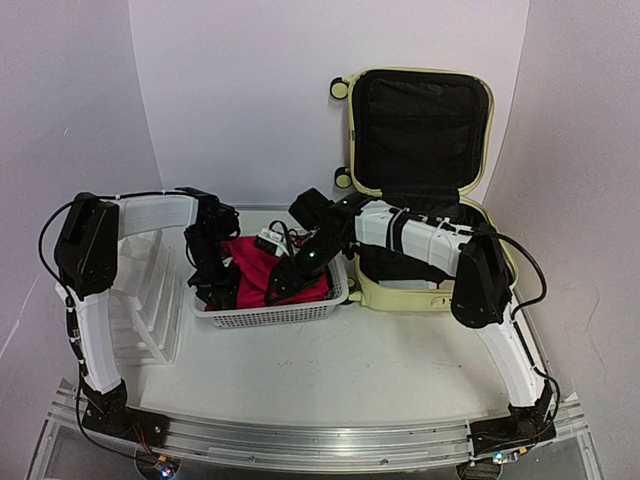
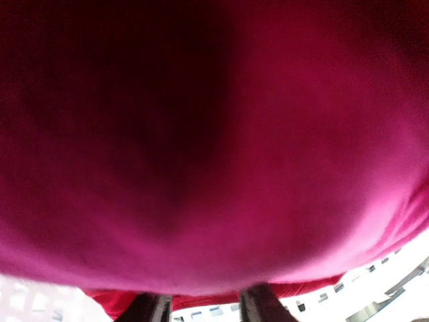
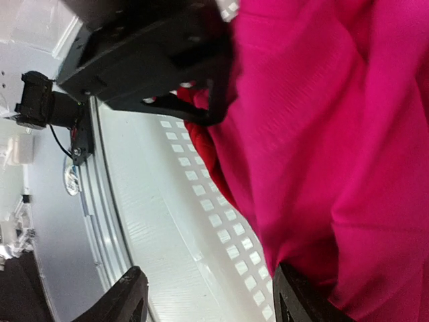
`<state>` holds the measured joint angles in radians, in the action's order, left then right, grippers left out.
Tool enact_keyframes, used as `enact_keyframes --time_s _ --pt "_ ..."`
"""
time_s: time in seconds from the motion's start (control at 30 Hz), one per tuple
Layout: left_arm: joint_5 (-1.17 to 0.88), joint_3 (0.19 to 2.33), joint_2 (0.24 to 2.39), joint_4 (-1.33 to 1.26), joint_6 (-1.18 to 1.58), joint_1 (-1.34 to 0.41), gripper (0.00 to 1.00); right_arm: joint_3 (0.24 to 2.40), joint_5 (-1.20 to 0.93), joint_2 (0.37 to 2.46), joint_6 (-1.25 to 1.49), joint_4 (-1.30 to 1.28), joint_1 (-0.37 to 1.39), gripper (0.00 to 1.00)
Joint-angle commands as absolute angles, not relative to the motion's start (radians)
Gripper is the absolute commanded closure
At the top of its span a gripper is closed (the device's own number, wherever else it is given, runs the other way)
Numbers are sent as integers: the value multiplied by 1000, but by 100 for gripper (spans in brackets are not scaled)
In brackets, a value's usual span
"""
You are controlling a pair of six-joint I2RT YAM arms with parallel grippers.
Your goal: Open, take out, and arrange the luggage
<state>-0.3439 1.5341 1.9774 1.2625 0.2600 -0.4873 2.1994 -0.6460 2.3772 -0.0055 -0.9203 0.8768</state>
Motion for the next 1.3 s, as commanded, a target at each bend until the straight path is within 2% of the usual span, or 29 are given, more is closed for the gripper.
enact_keyframes --time_s 0.0,0.1,0.2,0.33,0.43,0.57,0.67,0.9,1.03,1.13,1.17,1.27 --pt "-375 1508 1858 1232 247 -488 52 2122 -763 2270 161 -746 830 37" --pt "-425 1525 1768 1228 223 -488 33 2141 -790 2291 180 -721 828 37" --pt "-505 1548 1695 1220 219 -488 24 2169 -742 2297 209 -721 814 36" --pt "-627 1576 1655 1183 252 -488 22 2166 -732 2280 254 -718 775 36" --pt "-605 1700 1696 1137 328 -482 20 2154 -769 2294 262 -691 774 37" --pt "-554 1921 1844 1149 433 -454 26 2158 -774 2330 244 -682 778 42" --pt "-426 2033 1944 1253 478 -447 22 2174 -776 2354 228 -684 783 49" --pt "-341 2110 2083 1274 460 -445 11 2142 -778 2342 194 -688 806 50" --pt "-249 2100 2088 1346 389 -457 20 2121 -759 2320 186 -691 808 51" --pt "-210 1990 2032 1350 359 -463 43 2130 -741 2311 195 -692 808 50" --pt "-207 1937 2007 1348 356 -463 48 2137 -726 2307 203 -692 804 49" --pt "-201 1851 1957 1329 352 -463 52 2174 -680 2306 263 -690 781 48"
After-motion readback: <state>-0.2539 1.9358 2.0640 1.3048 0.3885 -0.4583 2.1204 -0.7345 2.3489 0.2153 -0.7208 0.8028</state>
